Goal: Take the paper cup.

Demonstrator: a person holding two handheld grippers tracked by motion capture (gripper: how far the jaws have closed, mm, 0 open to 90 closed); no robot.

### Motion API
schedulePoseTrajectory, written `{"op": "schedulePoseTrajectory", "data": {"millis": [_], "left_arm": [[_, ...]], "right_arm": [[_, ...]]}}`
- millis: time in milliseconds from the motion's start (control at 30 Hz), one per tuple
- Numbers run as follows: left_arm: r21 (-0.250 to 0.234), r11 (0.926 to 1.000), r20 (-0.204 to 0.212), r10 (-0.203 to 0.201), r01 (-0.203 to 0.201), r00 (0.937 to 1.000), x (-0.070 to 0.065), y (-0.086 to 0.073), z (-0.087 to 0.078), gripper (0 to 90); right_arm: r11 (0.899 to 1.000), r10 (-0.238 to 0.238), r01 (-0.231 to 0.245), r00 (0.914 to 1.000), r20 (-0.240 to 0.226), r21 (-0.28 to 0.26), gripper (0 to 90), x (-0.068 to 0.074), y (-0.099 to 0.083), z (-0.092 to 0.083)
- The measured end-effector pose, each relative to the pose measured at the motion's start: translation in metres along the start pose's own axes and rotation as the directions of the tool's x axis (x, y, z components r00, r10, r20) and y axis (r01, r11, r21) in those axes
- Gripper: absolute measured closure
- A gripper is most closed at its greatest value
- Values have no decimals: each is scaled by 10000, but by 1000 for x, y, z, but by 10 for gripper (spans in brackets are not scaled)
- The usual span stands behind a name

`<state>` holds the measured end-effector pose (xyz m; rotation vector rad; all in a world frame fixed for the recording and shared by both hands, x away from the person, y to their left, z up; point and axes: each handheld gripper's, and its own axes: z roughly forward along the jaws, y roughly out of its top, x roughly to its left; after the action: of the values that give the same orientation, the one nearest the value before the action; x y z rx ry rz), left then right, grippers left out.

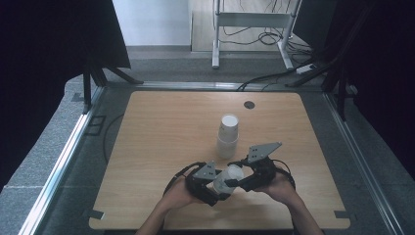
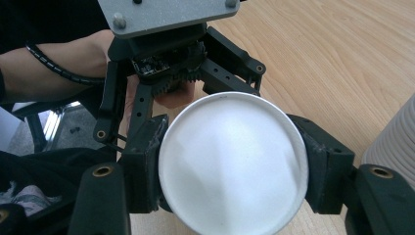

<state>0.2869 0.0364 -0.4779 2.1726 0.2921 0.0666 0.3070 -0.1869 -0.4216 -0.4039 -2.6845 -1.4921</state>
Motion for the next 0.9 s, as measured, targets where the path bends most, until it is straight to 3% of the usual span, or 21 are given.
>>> {"op": "schedulePoseTrajectory", "data": {"millis": [267, 467, 567, 733, 900], "left_arm": [[61, 9999, -99, 126, -125, 9999, 0, 0, -2, 305], [419, 9987, -160, 304, -297, 9994, 0, 3, -5, 328], [687, 9970, -147, 366, -355, 9992, 1, 7, -7, 329], [1253, 9909, -178, 514, -488, 9985, 3, 11, -10, 328], [1925, 9783, -220, 818, -761, 9964, 3, 15, -14, 329]], "right_arm": [[10000, -40, 40, 10000, -40, -13, 364, 0, 0, 1], [9999, -102, 102, 9999, -124, 29, 351, -1, -1, 1], [9998, -173, 173, 9998, 13, 21, 303, -1, 0, 0], [9998, -203, 203, 9996, 200, -6, 250, -1, 0, -6], [9992, -312, 305, 9991, 303, 260, 222, 1, 0, -10]]}}
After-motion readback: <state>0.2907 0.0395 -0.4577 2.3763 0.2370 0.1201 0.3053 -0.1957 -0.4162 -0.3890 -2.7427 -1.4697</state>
